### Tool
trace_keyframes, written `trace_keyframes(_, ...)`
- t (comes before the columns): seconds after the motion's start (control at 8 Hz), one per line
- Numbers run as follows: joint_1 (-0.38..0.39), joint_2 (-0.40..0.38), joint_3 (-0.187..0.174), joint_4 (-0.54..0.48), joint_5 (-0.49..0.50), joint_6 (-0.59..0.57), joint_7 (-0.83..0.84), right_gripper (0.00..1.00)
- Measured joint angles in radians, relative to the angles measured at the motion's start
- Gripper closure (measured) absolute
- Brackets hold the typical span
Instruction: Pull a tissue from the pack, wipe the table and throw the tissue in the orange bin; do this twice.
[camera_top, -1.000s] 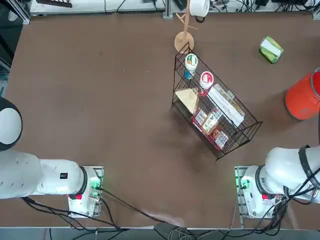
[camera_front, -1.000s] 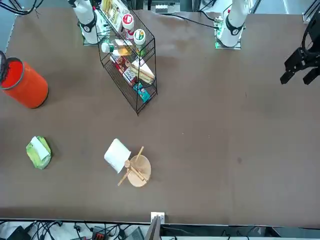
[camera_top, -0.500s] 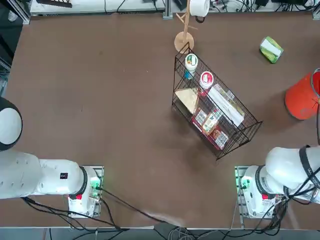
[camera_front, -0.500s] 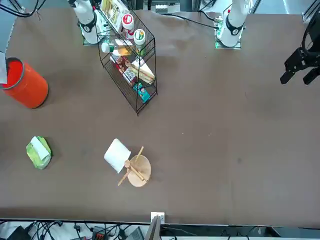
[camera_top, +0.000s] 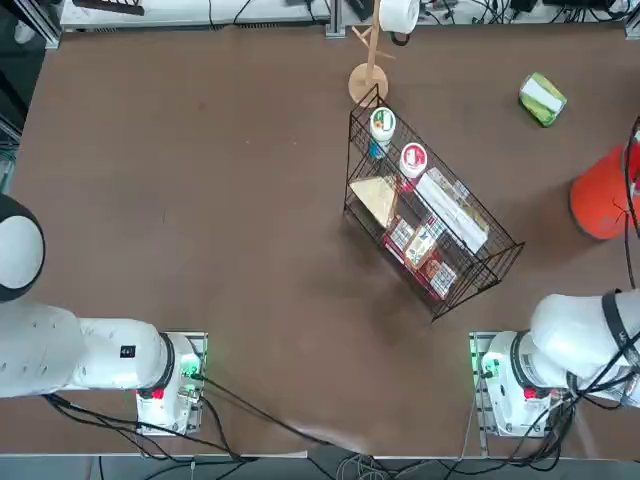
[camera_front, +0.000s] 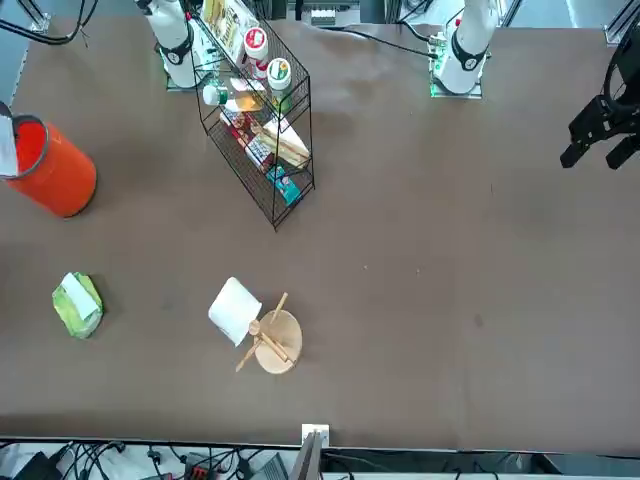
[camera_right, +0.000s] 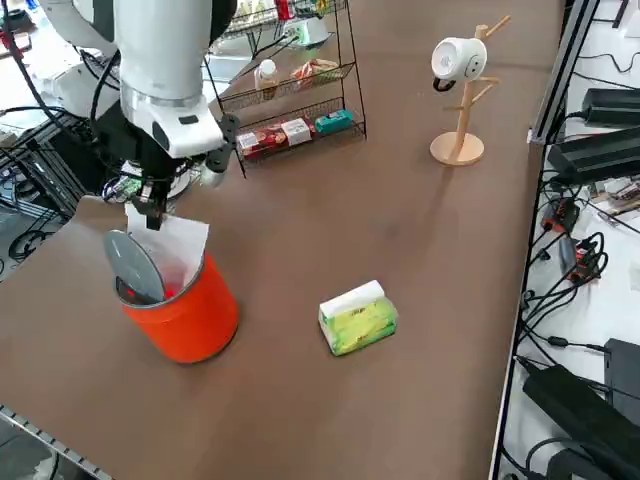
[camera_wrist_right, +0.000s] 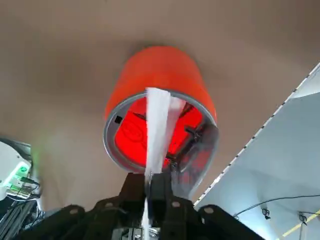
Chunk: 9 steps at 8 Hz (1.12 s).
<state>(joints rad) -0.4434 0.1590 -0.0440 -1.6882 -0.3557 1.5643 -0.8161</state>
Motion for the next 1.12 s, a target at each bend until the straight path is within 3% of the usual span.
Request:
trace_keyframes(0.62,0.000,0.006,0.000,0.000,0.000,0.000,0.000,0.00)
trace_keyframes(0.88,0.000,0.000,0.004,0.010,0.026,0.000,0.000,0.00)
trace_keyframes(1.12,0.002,-0.017,0.011,0.059,0.177,-0.032,0.000,0.00)
